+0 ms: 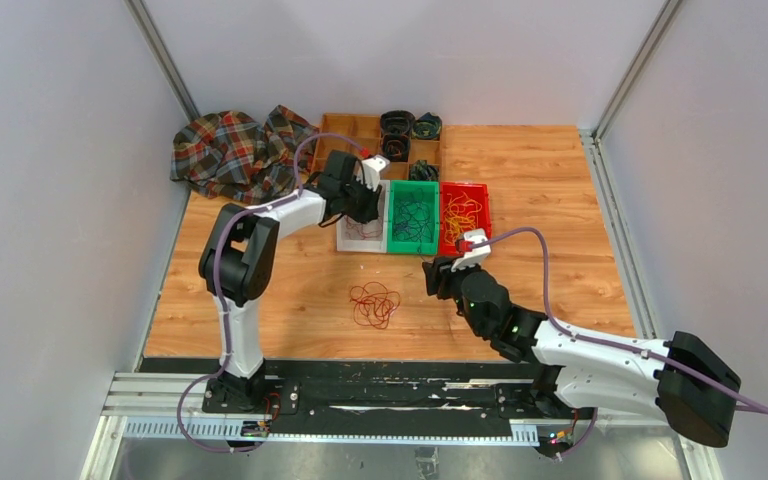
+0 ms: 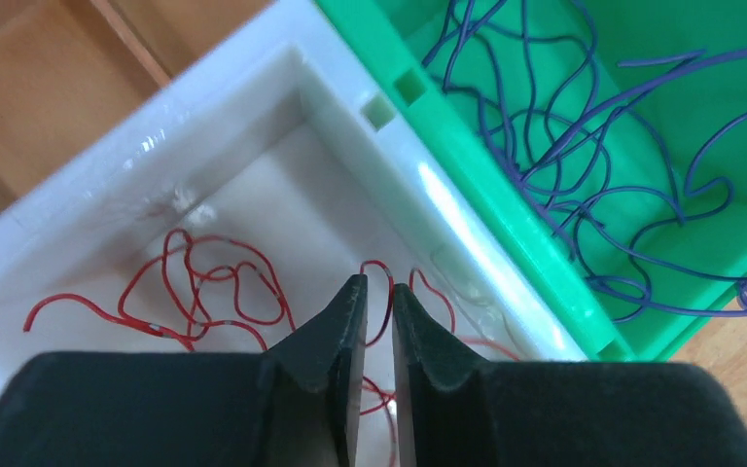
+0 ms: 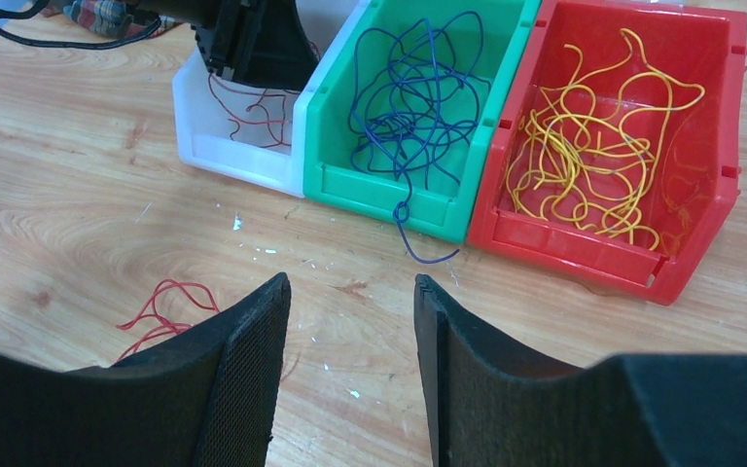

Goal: Untangle the cables

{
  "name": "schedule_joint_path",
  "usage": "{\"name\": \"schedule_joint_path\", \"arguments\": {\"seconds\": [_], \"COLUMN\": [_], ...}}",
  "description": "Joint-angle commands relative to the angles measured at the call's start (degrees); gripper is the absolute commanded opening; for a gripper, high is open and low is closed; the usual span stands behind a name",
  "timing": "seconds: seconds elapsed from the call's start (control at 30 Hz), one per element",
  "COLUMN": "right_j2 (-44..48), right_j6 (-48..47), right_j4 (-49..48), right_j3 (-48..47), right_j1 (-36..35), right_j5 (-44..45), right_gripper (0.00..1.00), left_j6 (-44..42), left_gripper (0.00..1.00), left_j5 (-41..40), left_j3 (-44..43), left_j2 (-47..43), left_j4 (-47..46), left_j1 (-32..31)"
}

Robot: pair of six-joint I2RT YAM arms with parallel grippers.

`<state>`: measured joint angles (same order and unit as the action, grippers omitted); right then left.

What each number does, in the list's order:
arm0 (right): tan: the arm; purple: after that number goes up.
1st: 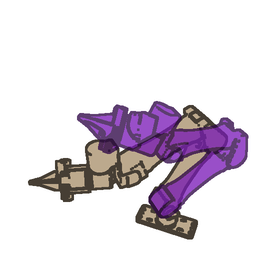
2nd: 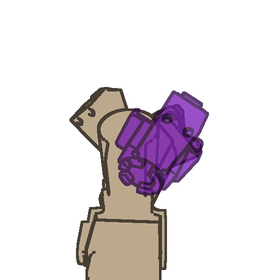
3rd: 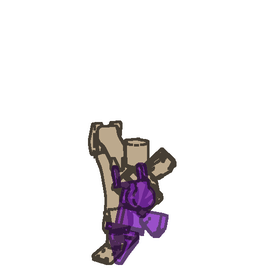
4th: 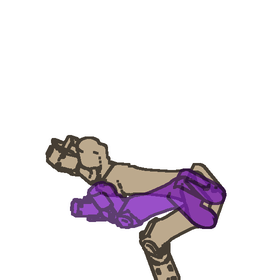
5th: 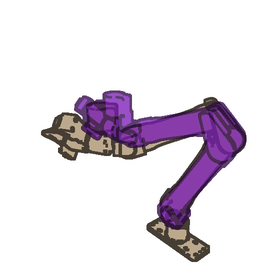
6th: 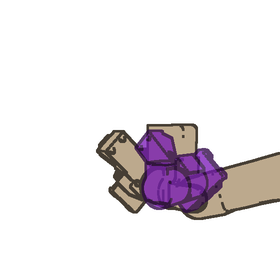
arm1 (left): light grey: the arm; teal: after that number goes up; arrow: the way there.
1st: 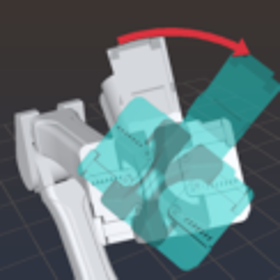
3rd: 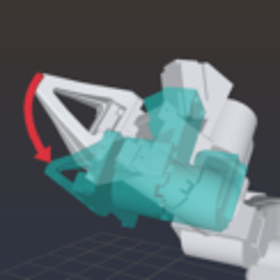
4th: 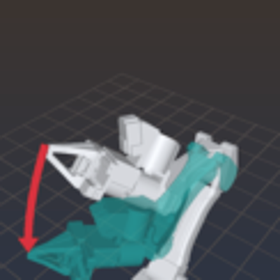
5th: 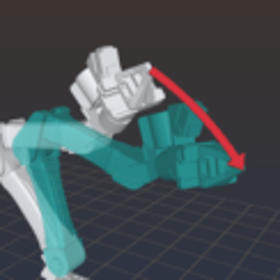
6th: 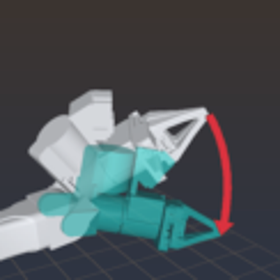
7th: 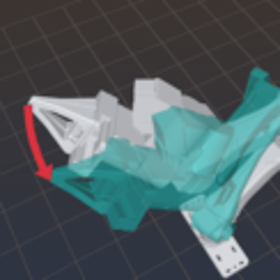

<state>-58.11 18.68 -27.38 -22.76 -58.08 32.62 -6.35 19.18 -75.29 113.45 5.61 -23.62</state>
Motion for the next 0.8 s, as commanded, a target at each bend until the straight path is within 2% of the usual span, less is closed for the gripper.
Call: {"name": "schedule_joint_path", "arguments": {"seconds": [0.0, 0.17, 0.3, 0.4, 0.6, 0.77], "right_j2": [0.1, 1.0, 1.2, 1.0, -0.1, -1.0], "right_j6": [-0.1, -0.3, -0.1, -0.1, -0.2, 0.2], "right_j4": [1.1, 2.6, 3.7, 4.2, 5.7, 5.7], "right_j3": [-2.2, -2.7, -3.0, -3.5, -4.9, -4.5], "right_j1": [0.9, 0.9, 1.0, 1.0, 0.9, 1.0], "right_j5": [-0.6, -1.4, -2.2, -3.2, -5.7, -8.6], "right_gripper": [0.5, 0.5, 0.5, 0.51, 0.52, 0.52], "left_j6": [0.4, -0.3, -0.8, -1.3, -6.0, -11.3], "left_gripper": [0.3, 0.57, 0.67, 0.84, 0.9, 0.85], "left_j5": [0.7, 0.6, -0.8, -1.7, 0.6, 8.5], "left_j3": [-5.6, -8.9, -10.5, -12.3, -12.7, -5.2], "left_j2": [-0.4, -3.5, -5.8, -7.1, -12.8, -20.7], "left_j4": [1.0, 7.3, 12.5, 16.9, 26.4, 33.4], "left_j1": [-0.6, -0.5, -0.5, -0.5, -0.5, -0.5]}}
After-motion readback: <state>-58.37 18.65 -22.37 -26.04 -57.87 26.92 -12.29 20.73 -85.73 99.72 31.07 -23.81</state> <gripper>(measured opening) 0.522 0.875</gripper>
